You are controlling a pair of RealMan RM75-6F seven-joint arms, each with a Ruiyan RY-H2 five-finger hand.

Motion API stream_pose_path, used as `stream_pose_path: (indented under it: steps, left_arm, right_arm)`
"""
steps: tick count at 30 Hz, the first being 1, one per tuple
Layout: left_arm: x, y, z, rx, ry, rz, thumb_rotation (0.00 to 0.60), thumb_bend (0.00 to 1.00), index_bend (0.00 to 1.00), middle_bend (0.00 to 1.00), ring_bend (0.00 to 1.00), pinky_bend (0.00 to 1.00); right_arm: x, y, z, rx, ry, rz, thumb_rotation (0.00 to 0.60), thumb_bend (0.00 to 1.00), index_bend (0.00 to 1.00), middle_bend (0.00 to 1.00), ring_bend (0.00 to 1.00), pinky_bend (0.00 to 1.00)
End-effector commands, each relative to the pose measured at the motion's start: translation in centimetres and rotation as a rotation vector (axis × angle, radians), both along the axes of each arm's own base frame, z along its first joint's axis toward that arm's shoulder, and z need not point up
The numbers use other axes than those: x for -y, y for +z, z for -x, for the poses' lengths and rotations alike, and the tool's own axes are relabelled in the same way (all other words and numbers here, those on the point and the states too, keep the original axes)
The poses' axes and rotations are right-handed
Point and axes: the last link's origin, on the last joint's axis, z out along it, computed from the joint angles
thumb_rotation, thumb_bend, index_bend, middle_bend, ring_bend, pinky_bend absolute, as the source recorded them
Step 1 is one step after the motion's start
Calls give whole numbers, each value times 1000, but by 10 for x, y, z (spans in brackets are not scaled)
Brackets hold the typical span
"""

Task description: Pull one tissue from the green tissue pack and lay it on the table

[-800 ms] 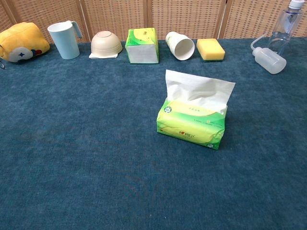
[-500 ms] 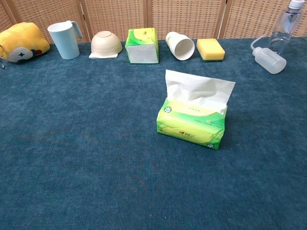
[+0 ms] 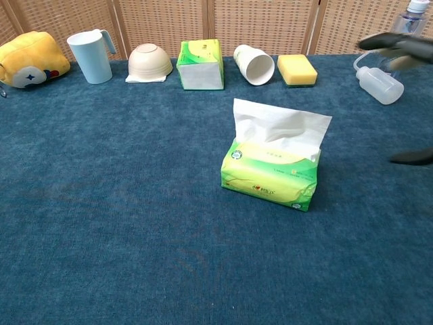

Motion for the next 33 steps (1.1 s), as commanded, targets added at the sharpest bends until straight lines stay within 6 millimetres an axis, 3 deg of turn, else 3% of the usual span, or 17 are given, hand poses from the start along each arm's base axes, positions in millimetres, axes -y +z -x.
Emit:
stream_pose_path:
  steps: [1,6,12,17,23,29,33]
  left_arm:
    - [-1,2,1,5,7,-6,600,0,180,0,0,129]
    - [-3,5,5,12,19,-9,600,0,180,0,0,129]
    - [-4,9,7,23,23,-20,600,0,180,0,0,129]
    - [-5,12,9,32,29,-27,600,0,180,0,0,129]
    - [-5,11,9,31,27,-22,600,0,180,0,0,129]
    - [-5,12,8,34,28,-29,600,0,180,0,0,129]
    - [-5,12,9,35,31,-29,600,0,180,0,0,129]
  right_arm:
    - [20,-25,-24,9,9,-29,600,0,6,71,38,186]
    - [36,-49,-38,-11,7,-32,600,0,103,189,138,280]
    - [49,-68,-46,-25,-8,-37,600,11,277,365,274,479]
    - [57,-72,-52,-8,-17,-13,600,224,463,515,395,637]
    - [62,-76,-54,3,-29,6,600,363,674,687,557,780]
    - [61,-80,-60,12,2,25,600,476,757,755,622,859]
    - [58,-68,-80,58,81,84,600,492,773,768,634,877]
